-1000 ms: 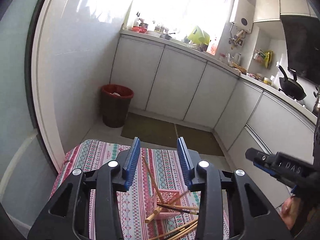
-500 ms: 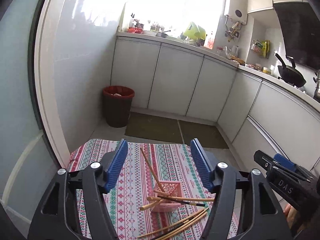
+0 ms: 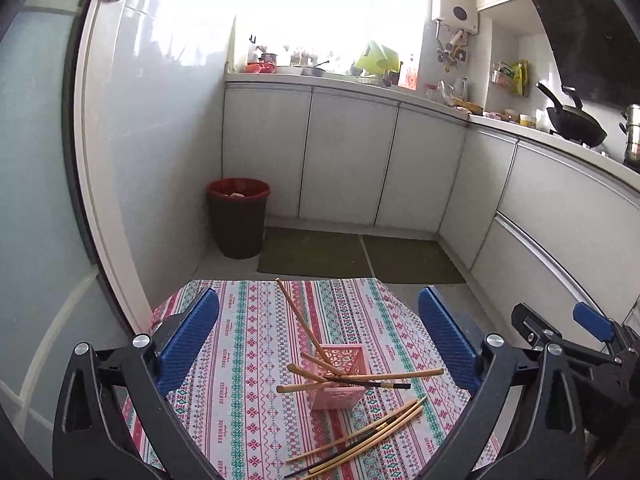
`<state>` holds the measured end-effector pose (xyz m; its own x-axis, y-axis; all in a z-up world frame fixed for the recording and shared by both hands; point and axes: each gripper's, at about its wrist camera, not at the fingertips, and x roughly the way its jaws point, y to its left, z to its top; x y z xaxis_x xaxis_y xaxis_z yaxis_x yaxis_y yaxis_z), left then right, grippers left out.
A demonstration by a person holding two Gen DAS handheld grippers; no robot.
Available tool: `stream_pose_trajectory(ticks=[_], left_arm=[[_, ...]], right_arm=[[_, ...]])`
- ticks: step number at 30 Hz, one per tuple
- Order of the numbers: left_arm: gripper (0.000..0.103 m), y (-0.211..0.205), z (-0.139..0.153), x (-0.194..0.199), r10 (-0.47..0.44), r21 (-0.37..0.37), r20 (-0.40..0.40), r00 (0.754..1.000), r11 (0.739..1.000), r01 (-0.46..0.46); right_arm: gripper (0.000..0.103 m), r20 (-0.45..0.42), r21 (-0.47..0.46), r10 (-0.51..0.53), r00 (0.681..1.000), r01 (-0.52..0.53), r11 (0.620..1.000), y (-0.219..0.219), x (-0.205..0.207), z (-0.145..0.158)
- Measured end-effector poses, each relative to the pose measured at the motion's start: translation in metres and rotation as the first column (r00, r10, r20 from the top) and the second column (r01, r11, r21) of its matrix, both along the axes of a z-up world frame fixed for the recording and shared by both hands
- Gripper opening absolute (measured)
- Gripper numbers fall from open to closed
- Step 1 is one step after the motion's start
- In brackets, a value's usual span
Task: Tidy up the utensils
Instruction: 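Move both tools back toward the chopstick bundle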
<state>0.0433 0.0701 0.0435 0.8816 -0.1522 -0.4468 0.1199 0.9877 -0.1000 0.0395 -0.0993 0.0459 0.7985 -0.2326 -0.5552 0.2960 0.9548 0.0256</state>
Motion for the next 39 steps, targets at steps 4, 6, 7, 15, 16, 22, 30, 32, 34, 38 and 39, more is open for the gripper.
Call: stream_pose_trajectory(ticks=[4,6,7,15,16,22,30,32,34,38,39], left_arm=[[0.096,-0.006,-0.005,-0.001,-0.024,0.032,-0.016,1.0,0.999,0.025],[0.096,-0.011,-0.009,-0.003,-0.065,0.052,-0.033,0.997,0.996,0.066],[0.096,-0.016,-0.012,-0.004,-0.092,0.066,-0.04,0.995,0.993,0.095],[0.096,-0.092,-0.066,-0.034,-0.463,0.233,-0.225,0.857,0.829,0.509],[0.096,-0.107,-0.08,-0.041,-0.507,0.268,-0.265,0.82,0.778,0.568],[0.096,-0.171,-0.16,-0.057,-0.62,0.293,-0.467,0.631,0.564,0.772],[0.062,-0.206,-0.227,0.021,-0.515,0.148,-0.666,0.539,0.617,0.773],[0.054,-0.213,-0.234,0.034,-0.509,0.129,-0.687,0.519,0.617,0.776],[0.044,-0.221,-0.244,0.048,-0.497,0.133,-0.709,0.5,0.602,0.787],[0.03,-0.236,-0.256,0.066,-0.458,0.177,-0.73,0.508,0.591,0.787],[0.03,-0.238,-0.256,0.072,-0.447,0.187,-0.724,0.525,0.606,0.774]], right_arm=[[0.095,-0.012,0.023,-0.041,0.999,0.041,0.999,-0.016,-0.012,-0.009],[0.096,-0.033,0.05,-0.081,0.996,0.083,0.995,-0.032,-0.021,-0.02],[0.096,-0.045,0.071,-0.107,0.993,0.11,0.991,-0.042,-0.025,-0.028],[0.096,-0.219,0.275,-0.404,0.888,0.454,0.848,-0.151,-0.056,-0.116],[0.096,-0.261,0.299,-0.437,0.861,0.502,0.811,-0.166,-0.059,-0.124],[0.096,-0.343,0.531,-0.502,0.794,0.604,0.594,-0.223,-0.086,-0.145],[0.096,-0.4,0.554,-0.403,0.823,0.568,0.609,-0.227,-0.074,-0.156],[0.096,-0.42,0.571,-0.379,0.824,0.565,0.596,-0.23,-0.071,-0.161],[0.096,-0.444,0.589,-0.35,0.825,0.563,0.58,-0.231,-0.068,-0.166],[0.096,-0.472,0.629,-0.304,0.828,0.557,0.542,-0.233,-0.065,-0.175],[0.096,-0.474,0.632,-0.298,0.829,0.556,0.54,-0.233,-0.064,-0.175]])
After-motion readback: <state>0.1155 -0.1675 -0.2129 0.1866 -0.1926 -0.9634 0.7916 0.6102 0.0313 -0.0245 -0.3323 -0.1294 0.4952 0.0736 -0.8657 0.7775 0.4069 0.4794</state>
